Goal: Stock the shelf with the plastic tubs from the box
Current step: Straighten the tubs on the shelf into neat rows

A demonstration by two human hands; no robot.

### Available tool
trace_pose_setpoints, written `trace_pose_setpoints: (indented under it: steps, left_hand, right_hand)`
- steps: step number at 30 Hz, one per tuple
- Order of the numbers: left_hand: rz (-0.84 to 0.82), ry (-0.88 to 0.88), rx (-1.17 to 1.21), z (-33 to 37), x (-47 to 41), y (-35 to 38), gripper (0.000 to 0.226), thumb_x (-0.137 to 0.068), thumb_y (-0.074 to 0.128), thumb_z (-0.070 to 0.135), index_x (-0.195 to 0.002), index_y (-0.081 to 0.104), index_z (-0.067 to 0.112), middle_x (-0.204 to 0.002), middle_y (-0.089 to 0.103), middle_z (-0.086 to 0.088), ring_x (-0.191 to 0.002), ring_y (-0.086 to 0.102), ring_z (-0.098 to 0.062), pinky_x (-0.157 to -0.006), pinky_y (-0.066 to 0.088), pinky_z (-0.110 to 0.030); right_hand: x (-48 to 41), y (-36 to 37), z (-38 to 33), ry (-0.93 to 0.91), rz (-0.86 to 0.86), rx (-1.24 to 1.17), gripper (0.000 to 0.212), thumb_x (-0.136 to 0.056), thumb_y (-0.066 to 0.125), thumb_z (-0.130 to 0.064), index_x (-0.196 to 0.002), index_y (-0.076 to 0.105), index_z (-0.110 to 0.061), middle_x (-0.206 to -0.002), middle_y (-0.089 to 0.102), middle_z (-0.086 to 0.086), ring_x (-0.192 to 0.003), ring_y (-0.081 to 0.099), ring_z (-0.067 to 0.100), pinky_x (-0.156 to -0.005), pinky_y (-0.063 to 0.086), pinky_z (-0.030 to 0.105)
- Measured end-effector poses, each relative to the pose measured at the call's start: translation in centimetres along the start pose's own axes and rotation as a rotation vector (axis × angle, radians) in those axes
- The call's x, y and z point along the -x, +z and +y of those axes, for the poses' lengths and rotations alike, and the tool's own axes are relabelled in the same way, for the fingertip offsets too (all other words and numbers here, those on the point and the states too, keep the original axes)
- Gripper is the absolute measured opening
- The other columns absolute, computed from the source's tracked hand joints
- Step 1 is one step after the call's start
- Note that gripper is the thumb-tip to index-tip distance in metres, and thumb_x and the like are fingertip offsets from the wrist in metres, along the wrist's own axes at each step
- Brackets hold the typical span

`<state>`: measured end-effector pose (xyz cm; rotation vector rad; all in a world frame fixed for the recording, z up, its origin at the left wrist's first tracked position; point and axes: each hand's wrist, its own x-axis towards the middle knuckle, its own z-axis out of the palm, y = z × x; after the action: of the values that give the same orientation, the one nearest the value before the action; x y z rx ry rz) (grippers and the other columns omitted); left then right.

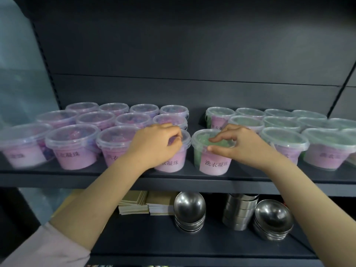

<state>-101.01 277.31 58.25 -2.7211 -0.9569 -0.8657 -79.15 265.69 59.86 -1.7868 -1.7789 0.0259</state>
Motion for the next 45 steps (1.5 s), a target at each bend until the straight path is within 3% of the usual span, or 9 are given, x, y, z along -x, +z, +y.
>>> trace_pose_setpoints:
  steps: [7,15,19,28,31,34,37,41,45]
  left_hand:
    - [0.011,0.042,-0.003,-0.2,0.1,-0.1,0.024,-0.088,0.037,0.038,-0.084,0.056,0.024,-0.092,0.062,0.01,-0.077,0.056,-0.016,-0.058,0.038,-0.027]
    - [0.012,0.107,0.019,-0.5,-0.2,-0.5,0.024,-0.089,0.039,0.036,-0.085,0.06,0.025,-0.096,0.064,0.01,-0.077,0.057,-0.016,-0.057,0.045,-0.028]
    - [-0.001,0.125,0.014,-0.7,-0.3,-0.5,0.024,-0.09,0.039,0.038,-0.089,0.06,0.026,-0.1,0.064,0.009,-0.081,0.059,-0.018,-0.059,0.043,-0.027]
    - [-0.039,0.134,0.041,-0.8,-0.7,-1.1,0.017,-0.09,0.04,0.038,-0.077,0.048,0.03,-0.099,0.06,0.011,-0.084,0.055,-0.017,-0.065,0.043,-0.03]
    - [-0.116,0.109,0.055,-0.8,-1.4,-1.3,0.016,-0.088,0.041,0.042,-0.078,0.05,0.033,-0.096,0.056,0.016,-0.083,0.049,-0.012,-0.066,0.038,-0.03]
    - [-0.339,0.023,0.25,-1.3,-2.9,-2.0,0.016,-0.085,0.048,0.04,-0.082,0.06,0.03,-0.092,0.057,0.021,-0.088,0.053,-0.008,-0.071,0.041,-0.026]
    - [-0.389,-0.048,0.363,-2.1,-4.6,-2.0,0.02,-0.088,0.048,0.03,-0.09,0.067,0.023,-0.085,0.062,0.02,-0.088,0.059,-0.01,-0.072,0.045,-0.021]
    - [-0.294,-0.06,0.304,-2.5,-6.4,-0.6,0.027,-0.09,0.046,0.022,-0.109,0.064,0.027,-0.11,0.049,0.018,-0.096,0.05,-0.007,-0.08,0.035,-0.021]
    - [-0.329,-0.107,0.239,-2.3,-7.5,0.9,0.03,-0.091,0.045,0.03,-0.116,0.058,0.018,-0.122,0.056,0.005,-0.113,0.052,-0.018,-0.09,0.039,-0.029]
  right_hand:
    - [0.1,0.7,-0.7,0.017,0.039,0.101,0.033,-0.079,0.07,-0.048,-0.105,0.073,-0.026,-0.108,0.062,-0.008,-0.108,0.052,0.012,-0.098,0.04,0.031]
    - [-0.2,-1.1,-1.5,0.079,-0.109,0.095,0.043,-0.076,0.068,-0.057,-0.116,0.066,-0.04,-0.12,0.056,-0.018,-0.111,0.05,0.003,-0.091,0.035,0.021]
    - [-0.2,-0.9,-1.9,0.092,-0.126,0.077,0.023,-0.078,0.068,-0.048,-0.098,0.071,-0.037,-0.109,0.062,-0.018,-0.098,0.055,0.001,-0.077,0.037,0.015]
    - [-0.7,-0.9,-2.1,0.148,-0.136,-0.005,0.013,-0.077,0.076,-0.04,-0.088,0.072,-0.036,-0.099,0.063,-0.021,-0.092,0.057,0.0,-0.075,0.039,0.012]
    - [-0.9,-1.2,-1.9,0.171,-0.176,-0.033,0.015,-0.076,0.077,-0.041,-0.089,0.073,-0.034,-0.1,0.063,-0.018,-0.09,0.059,0.004,-0.076,0.043,0.016]
    - [-1.6,-1.9,-1.6,0.179,-0.229,-0.102,0.019,-0.078,0.073,-0.044,-0.094,0.073,-0.035,-0.101,0.068,-0.015,-0.092,0.063,0.005,-0.084,0.051,0.025]
    - [-2.9,-2.7,0.0,0.18,-0.129,-0.074,0.027,-0.083,0.065,-0.048,-0.106,0.07,-0.035,-0.109,0.068,-0.019,-0.101,0.061,-0.001,-0.093,0.044,0.023]
    - [-5.2,-4.6,3.6,0.249,-0.037,0.045,0.03,-0.091,0.059,-0.044,-0.116,0.068,-0.03,-0.117,0.065,-0.014,-0.108,0.058,0.007,-0.09,0.037,0.022]
    - [-6.9,-5.8,7.2,0.359,-0.199,0.224,0.038,-0.094,0.051,-0.047,-0.124,0.062,-0.028,-0.132,0.057,-0.008,-0.112,0.052,0.011,-0.096,0.036,0.025]
